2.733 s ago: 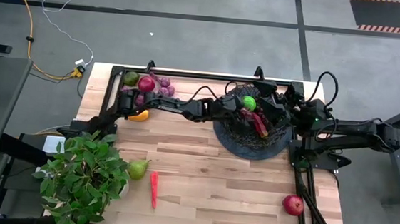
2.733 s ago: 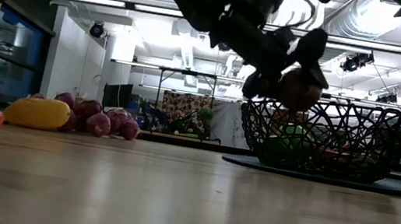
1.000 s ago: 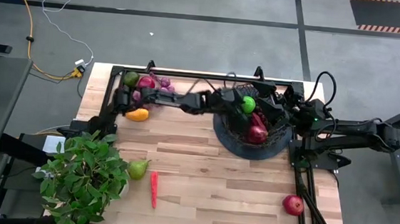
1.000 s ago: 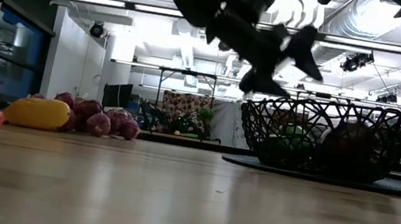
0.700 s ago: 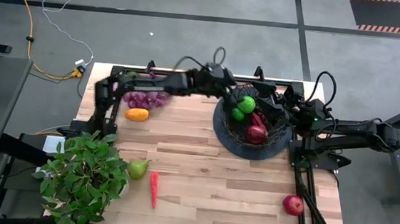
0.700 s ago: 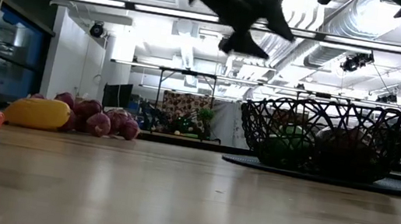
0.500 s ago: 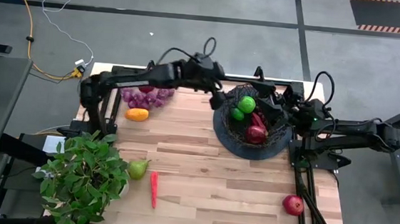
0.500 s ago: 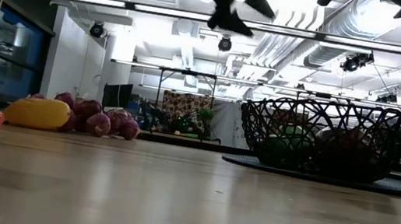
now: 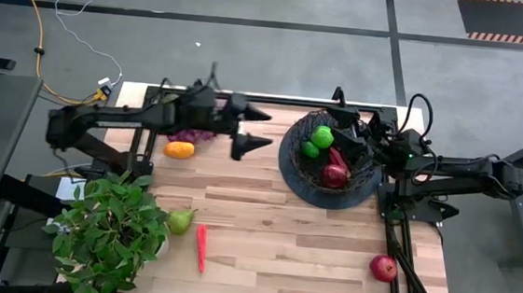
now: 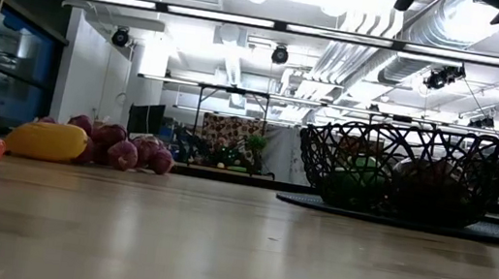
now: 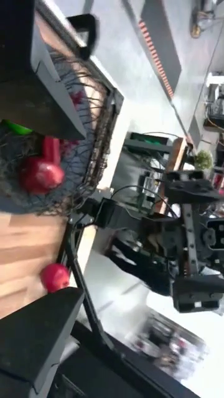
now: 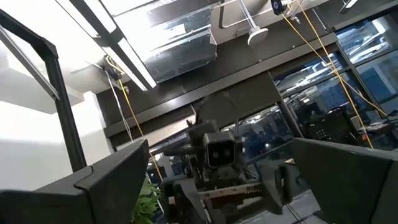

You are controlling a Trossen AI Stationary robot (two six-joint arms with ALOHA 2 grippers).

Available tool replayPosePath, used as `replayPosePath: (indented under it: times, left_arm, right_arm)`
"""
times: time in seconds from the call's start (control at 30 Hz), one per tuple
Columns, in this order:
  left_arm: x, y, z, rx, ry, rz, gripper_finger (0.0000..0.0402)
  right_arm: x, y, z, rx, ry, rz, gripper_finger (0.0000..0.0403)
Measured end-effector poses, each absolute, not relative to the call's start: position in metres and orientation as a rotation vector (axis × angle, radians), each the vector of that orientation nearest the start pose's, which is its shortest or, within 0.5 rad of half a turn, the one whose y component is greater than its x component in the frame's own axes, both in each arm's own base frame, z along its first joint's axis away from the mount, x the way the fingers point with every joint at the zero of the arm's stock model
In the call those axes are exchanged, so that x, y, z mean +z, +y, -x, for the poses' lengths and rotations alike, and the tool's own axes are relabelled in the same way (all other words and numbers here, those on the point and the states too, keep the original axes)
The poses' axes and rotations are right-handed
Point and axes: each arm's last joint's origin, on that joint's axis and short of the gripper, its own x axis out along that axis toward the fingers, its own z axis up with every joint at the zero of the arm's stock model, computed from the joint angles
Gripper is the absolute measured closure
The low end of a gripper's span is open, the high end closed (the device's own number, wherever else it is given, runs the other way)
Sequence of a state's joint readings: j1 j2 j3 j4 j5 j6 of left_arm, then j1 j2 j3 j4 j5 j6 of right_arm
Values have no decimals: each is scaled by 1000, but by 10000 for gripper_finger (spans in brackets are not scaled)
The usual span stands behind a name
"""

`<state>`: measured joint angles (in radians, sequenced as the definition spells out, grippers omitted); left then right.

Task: Build produce basket
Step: Put the yellow mango into the black wire basket

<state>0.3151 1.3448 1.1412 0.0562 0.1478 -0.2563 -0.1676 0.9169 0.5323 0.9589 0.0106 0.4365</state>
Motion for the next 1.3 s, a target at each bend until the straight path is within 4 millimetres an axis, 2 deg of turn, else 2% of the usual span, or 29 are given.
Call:
replayPosePath:
  times: [0.2,0.33,0.5,0.6,0.73,1.0,1.3]
  left_arm:
    - [331,69,-247,151,65,323,7]
    - [328,56,-217,134,32,360,7]
    - [337,47,-186,124,-27,380,7]
    - [343,44,-173,132,-49,330,7]
    - [344,43,-166,160,-37,291,7]
    - [342,44,-167,188,-28,284,7]
    - [342,44,-167,191,-29,284,7]
  right_arm:
    - [328,-32,-188,-72,-581,-307,25]
    - [321,-32,-192,-75,-501,-289,25]
    - [314,-32,-203,-62,-224,-238,25]
    - [313,-33,-206,-90,-60,-180,25]
    - [317,-33,-206,-111,-5,-150,25]
    - [316,-33,-206,-98,14,-74,25]
    - [316,-32,-206,-59,14,-82,25]
